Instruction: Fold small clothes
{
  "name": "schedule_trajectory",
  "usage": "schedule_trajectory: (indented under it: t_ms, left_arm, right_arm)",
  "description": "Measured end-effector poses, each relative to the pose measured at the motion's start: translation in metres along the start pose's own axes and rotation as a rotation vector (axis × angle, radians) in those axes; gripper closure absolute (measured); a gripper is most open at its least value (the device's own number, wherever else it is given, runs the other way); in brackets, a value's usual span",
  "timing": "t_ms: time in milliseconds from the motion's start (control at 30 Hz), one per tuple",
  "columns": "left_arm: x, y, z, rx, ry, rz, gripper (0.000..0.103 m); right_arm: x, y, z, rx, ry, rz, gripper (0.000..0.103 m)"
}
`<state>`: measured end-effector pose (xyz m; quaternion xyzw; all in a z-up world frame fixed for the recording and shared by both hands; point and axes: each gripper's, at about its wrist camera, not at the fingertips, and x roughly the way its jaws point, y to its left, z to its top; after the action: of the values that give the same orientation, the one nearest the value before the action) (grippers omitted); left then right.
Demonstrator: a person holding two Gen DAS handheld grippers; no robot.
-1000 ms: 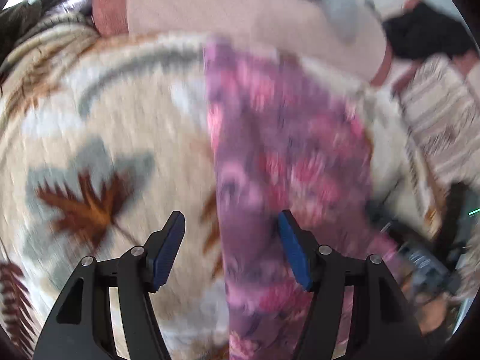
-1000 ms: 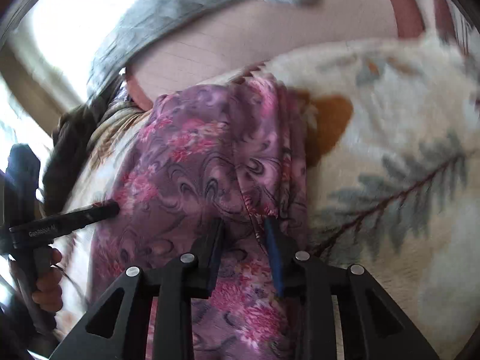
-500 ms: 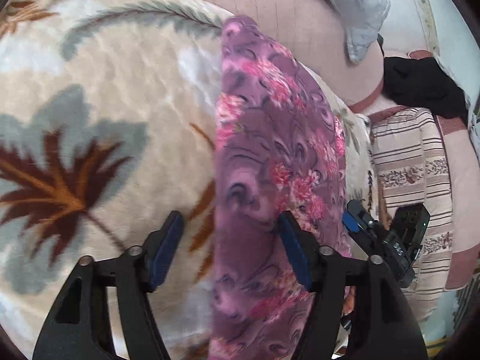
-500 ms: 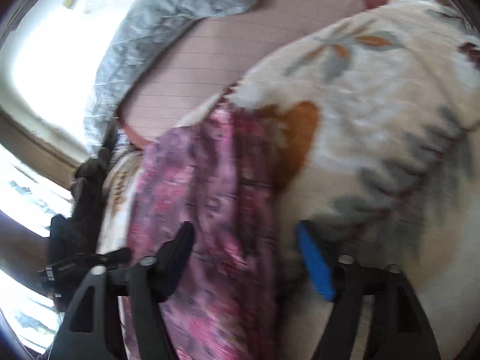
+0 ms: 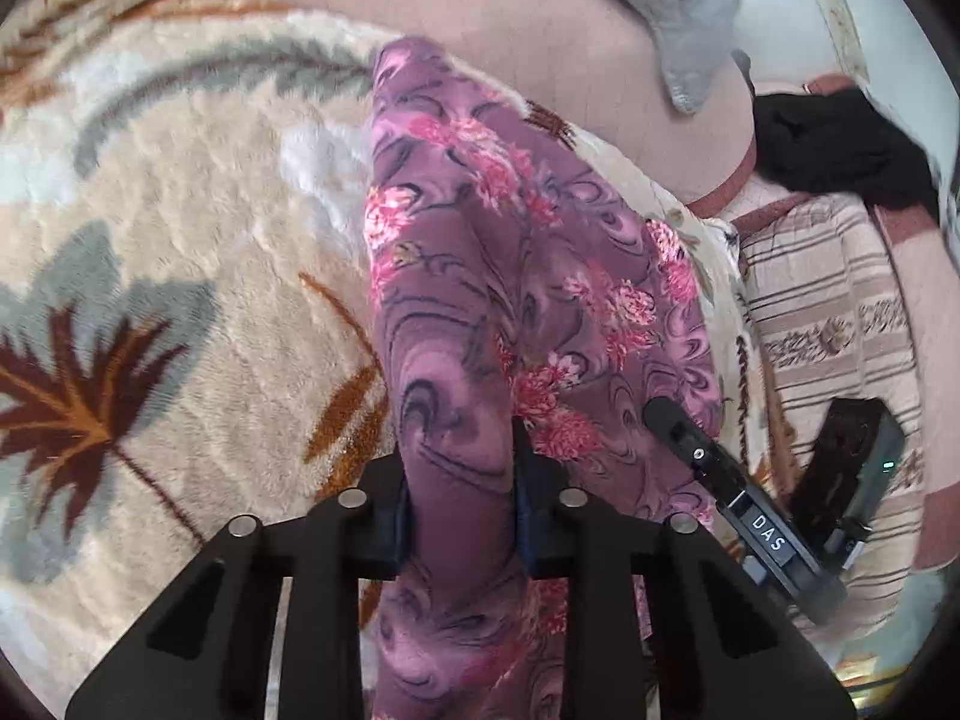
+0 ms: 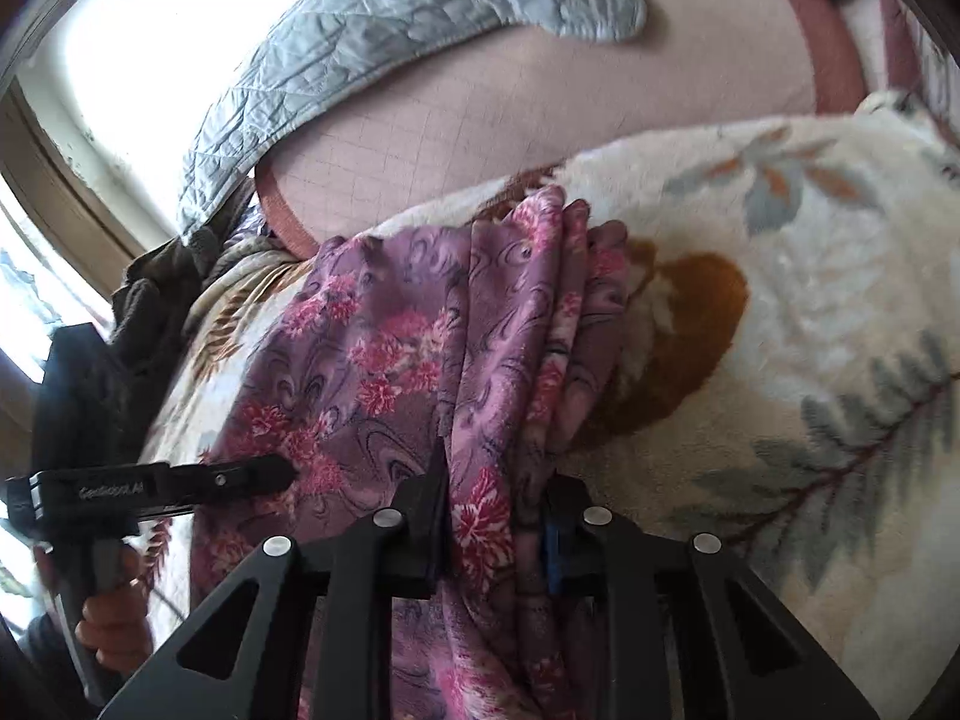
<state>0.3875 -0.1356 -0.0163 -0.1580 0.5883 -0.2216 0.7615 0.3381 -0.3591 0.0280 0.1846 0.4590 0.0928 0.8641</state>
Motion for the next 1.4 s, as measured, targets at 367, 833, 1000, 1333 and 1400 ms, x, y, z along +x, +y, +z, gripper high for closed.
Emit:
schedule_trajectory:
  t_ms: [367,833,1000,1333,1400]
  left_arm:
    - [-0.081,-0.027,-0.036,0.134,-0.119,0.167,0.081]
    - [-0.17,0.054,-0.145,0.04,-0.108,0.227,0.081]
    - [-0.162,0.1,-0.187,-0.041,-0.037,0.21,0.08]
    - [-0.186,0.105,-0.19,0.023,-0.151,0.243,0.068]
    - [-0.182,0.095,-0.18,0.076,-0.172,0.284,0.063]
  right_arm:
    - [-0.059,0.069,-0.025,-0.064,-0.089,-0.061,0.08]
    - [-0.075,0.16,-0.131,-0.038,0.005,0.097,0.079]
    - [-0.053,0.158,-0.185,0.036,0.087,0.141,0.078]
    - [-0.07,0.117,-0.17,0.252,-0.008,0.142,0.062]
    - [-0.058,0.123,-0.155,0.25,-0.006,0.159,0.062]
